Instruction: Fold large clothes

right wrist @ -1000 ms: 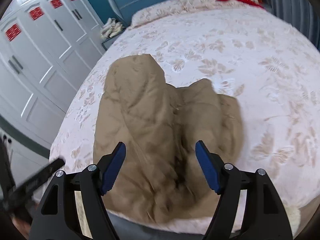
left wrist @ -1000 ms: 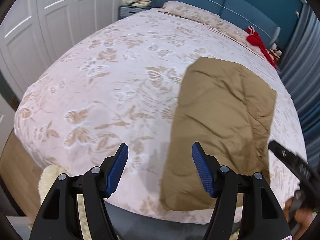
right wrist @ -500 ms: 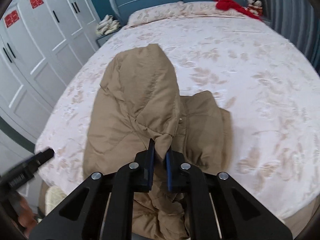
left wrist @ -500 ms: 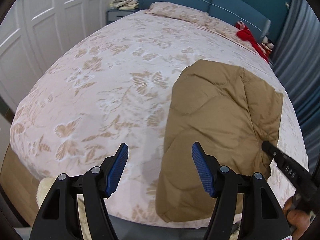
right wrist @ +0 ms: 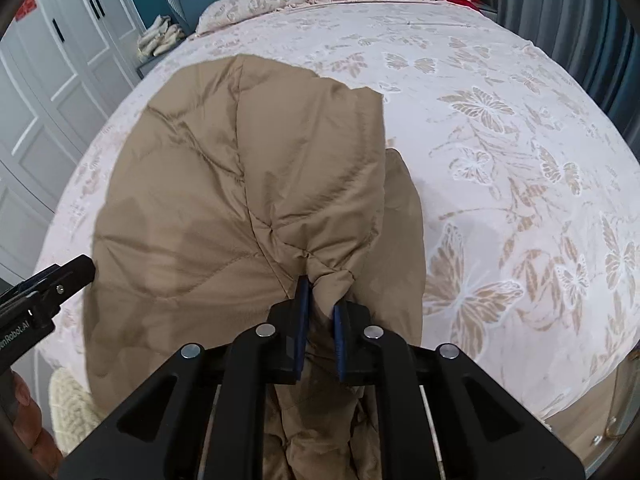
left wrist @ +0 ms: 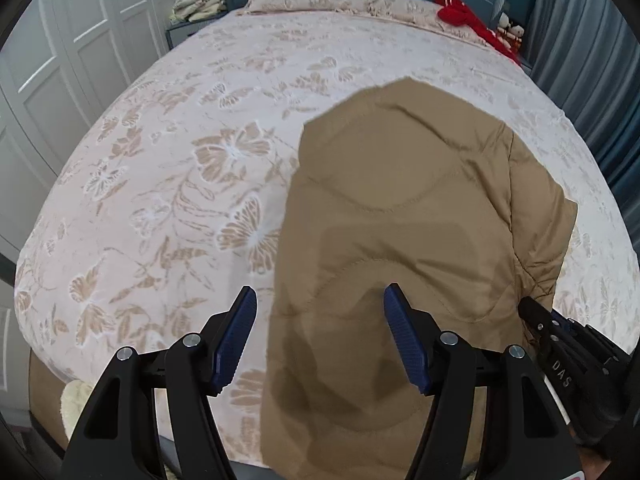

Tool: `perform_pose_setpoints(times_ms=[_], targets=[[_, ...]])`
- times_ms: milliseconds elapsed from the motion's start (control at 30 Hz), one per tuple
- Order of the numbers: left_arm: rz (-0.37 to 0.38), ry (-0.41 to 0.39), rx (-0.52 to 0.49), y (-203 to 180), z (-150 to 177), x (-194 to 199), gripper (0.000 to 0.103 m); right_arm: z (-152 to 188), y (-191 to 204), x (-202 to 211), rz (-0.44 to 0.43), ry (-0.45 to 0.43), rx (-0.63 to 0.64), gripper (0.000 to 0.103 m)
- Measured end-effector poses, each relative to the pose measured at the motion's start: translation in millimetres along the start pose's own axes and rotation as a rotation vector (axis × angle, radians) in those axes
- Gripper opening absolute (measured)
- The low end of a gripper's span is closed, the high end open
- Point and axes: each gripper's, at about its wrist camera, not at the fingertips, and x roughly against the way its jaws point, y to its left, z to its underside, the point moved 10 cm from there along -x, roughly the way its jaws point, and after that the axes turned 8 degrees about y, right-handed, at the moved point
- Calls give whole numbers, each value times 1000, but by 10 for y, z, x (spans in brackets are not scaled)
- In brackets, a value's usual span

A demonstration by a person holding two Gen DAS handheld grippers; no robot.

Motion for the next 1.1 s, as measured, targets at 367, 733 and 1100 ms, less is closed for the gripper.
perform_pose_setpoints(times_ms=[367,733,1100], targets=[[-49,2,-33,-88,-11,-240,73,36,-45,-337,41,43,12,14],[-74,20,-40,-148,6,-523,82,60,-135,-587,34,73,-7,16],[-84,30,-44,-208,13,-721,85,27,-207,-746,-16,97,-34,16]])
